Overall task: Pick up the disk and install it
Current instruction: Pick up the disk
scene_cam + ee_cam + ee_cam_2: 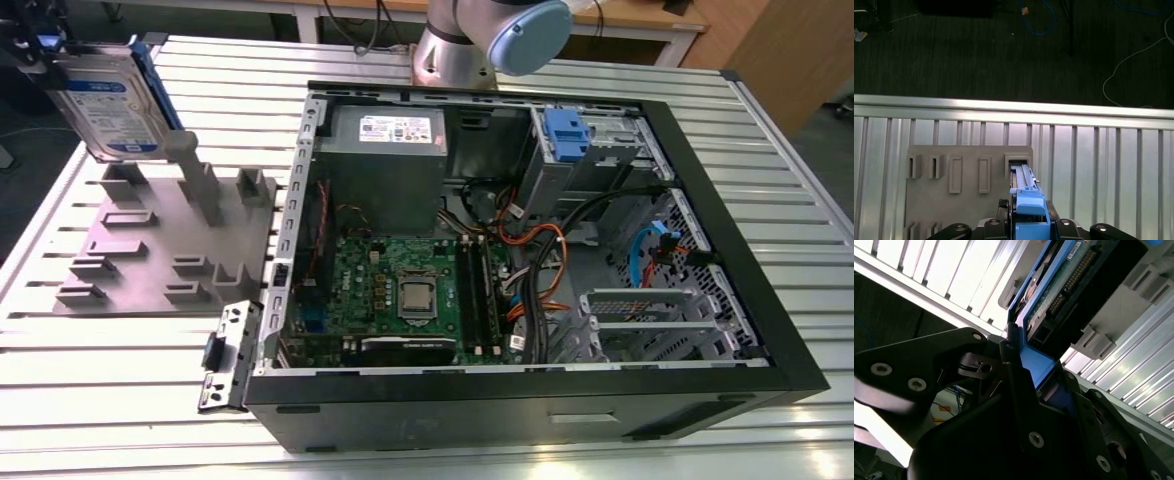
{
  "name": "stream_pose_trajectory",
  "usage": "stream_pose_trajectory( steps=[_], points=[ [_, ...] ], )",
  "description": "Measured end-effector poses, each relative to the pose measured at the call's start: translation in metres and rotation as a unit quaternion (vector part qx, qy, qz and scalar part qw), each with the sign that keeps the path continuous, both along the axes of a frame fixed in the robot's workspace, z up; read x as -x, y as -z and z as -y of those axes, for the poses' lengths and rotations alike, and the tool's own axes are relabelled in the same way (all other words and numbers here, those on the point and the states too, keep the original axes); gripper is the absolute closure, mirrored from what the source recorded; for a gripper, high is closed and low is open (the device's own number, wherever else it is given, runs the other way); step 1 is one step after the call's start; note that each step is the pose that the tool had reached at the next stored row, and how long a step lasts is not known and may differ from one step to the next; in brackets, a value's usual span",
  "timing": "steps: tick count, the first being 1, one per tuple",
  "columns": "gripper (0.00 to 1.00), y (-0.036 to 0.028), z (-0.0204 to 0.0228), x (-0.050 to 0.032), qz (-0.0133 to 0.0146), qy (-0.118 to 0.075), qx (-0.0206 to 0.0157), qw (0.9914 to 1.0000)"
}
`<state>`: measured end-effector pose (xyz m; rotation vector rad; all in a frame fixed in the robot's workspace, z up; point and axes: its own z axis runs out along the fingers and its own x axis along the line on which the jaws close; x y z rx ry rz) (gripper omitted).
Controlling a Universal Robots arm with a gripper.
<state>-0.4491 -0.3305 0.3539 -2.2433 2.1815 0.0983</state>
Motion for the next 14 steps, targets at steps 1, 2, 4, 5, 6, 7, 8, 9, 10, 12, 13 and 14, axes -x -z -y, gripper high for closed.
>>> stream_pose_trajectory(
  steps=[1,2,4,5,6,7,8,9,10,12,13,14],
  points=[
    [0.63,-0.0003,0.0000,0.0000,0.0000,0.000,0.0000,1.00000],
    [0.63,-0.0006,0.0000,0.0000,0.0000,0.000,0.0000,1.00000],
    [0.63,-0.0014,0.0000,0.0000,0.0000,0.000,0.0000,1.00000],
    [0.63,-0.0017,0.0000,0.0000,0.0000,0.000,0.0000,1.00000],
    [0.63,-0.0021,0.0000,0.0000,0.0000,0.000,0.0000,1.00000],
    [0.63,-0.0025,0.0000,0.0000,0.0000,0.000,0.0000,1.00000],
    [0.63,-0.0029,0.0000,0.0000,0.0000,0.000,0.0000,1.00000],
    [0.63,-0.0033,0.0000,0.0000,0.0000,0.000,0.0000,1.00000],
    [0.63,-0.0036,0.0000,0.0000,0.0001,0.000,0.0000,1.00000],
    [0.63,-0.0044,0.0000,0.0000,0.0000,0.000,0.0000,1.00000],
    [0.63,-0.0047,0.0000,0.0000,0.0000,0.000,0.0000,1.00000],
    [0.63,-0.0051,0.0000,0.0000,0.0000,0.000,0.0000,1.00000]
  ],
)
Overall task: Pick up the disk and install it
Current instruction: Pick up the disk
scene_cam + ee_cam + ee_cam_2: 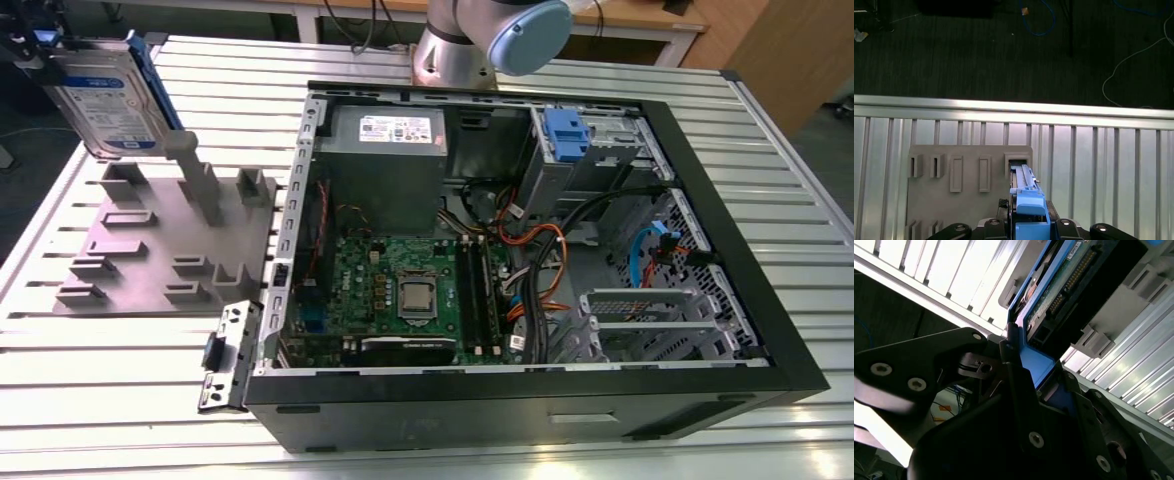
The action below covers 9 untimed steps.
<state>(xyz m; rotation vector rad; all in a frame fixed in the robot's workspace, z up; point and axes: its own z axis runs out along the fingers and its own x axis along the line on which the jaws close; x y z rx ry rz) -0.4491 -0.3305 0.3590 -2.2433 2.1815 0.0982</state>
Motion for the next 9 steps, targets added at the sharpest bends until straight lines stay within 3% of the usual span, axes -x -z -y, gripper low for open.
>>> stream_pose_trajectory(
  steps=[9],
  points=[
    [0.63,-0.0035,0.0000,0.0000,0.0000,0.000,0.0000,1.00000]
  ],
)
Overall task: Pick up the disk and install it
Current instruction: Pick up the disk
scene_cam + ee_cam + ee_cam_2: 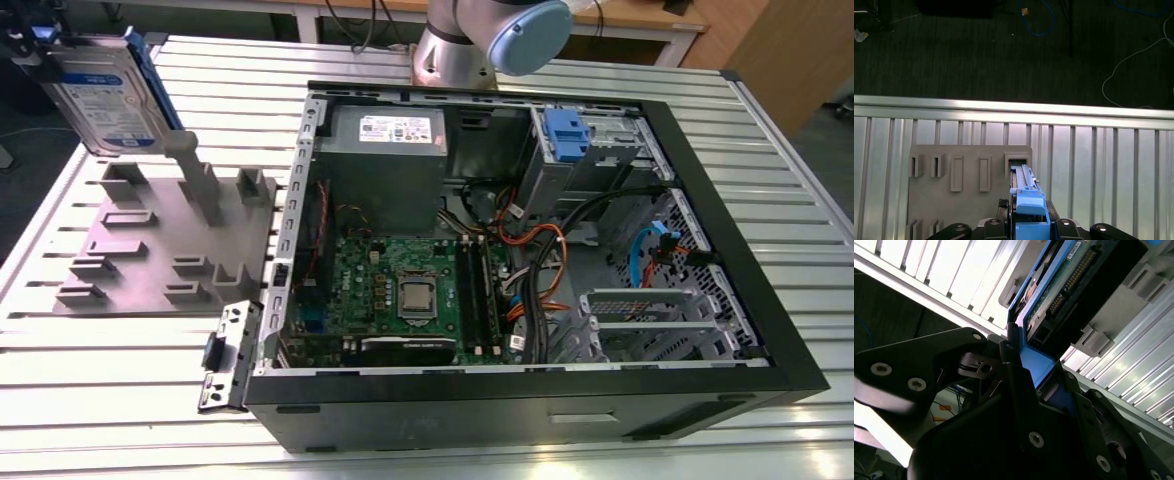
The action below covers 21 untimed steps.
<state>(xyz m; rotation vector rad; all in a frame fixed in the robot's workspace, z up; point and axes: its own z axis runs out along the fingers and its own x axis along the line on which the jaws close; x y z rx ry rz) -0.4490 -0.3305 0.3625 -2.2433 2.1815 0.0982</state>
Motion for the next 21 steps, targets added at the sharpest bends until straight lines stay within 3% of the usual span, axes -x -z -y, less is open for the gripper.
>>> stream_pose_trajectory(
  steps=[21],
  points=[
    [0.63,-0.0040,0.0000,0.0000,-0.0001,0.000,0.0000,1.00000]
  ],
)
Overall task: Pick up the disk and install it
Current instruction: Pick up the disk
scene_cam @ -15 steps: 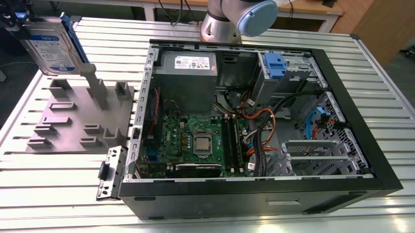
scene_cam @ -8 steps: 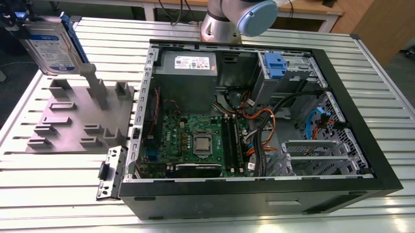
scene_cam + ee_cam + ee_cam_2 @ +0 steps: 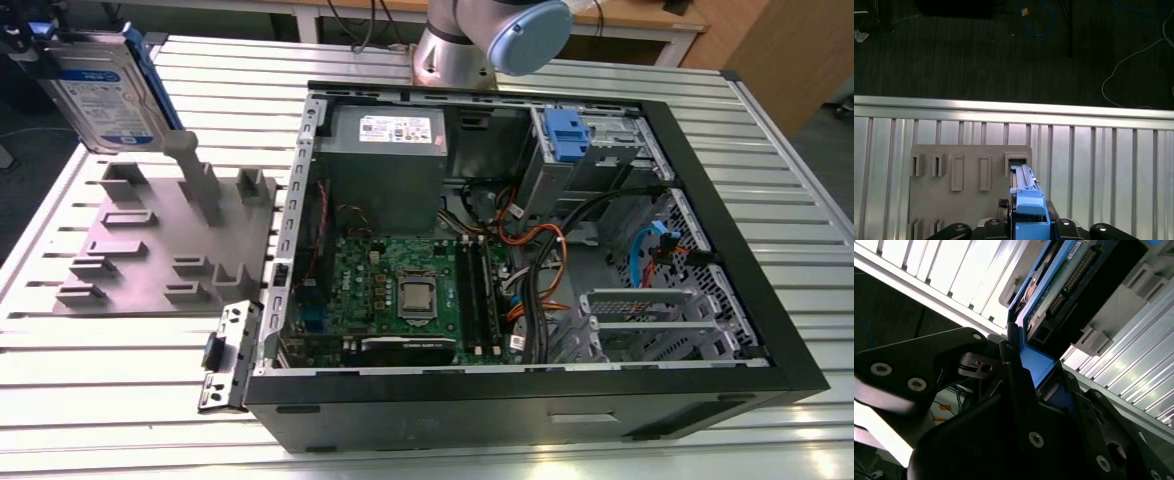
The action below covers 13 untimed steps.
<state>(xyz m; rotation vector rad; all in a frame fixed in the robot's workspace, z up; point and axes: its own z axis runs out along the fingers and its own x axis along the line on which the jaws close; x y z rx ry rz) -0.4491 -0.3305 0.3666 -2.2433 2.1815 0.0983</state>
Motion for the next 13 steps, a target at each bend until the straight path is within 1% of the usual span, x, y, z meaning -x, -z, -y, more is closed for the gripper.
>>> stream_pose_trajectory(
  steps=[13],
  points=[
    [0.63,-0.0040,0.0000,0.0000,0.0001,0.000,0.0000,1.00000]
  ],
)
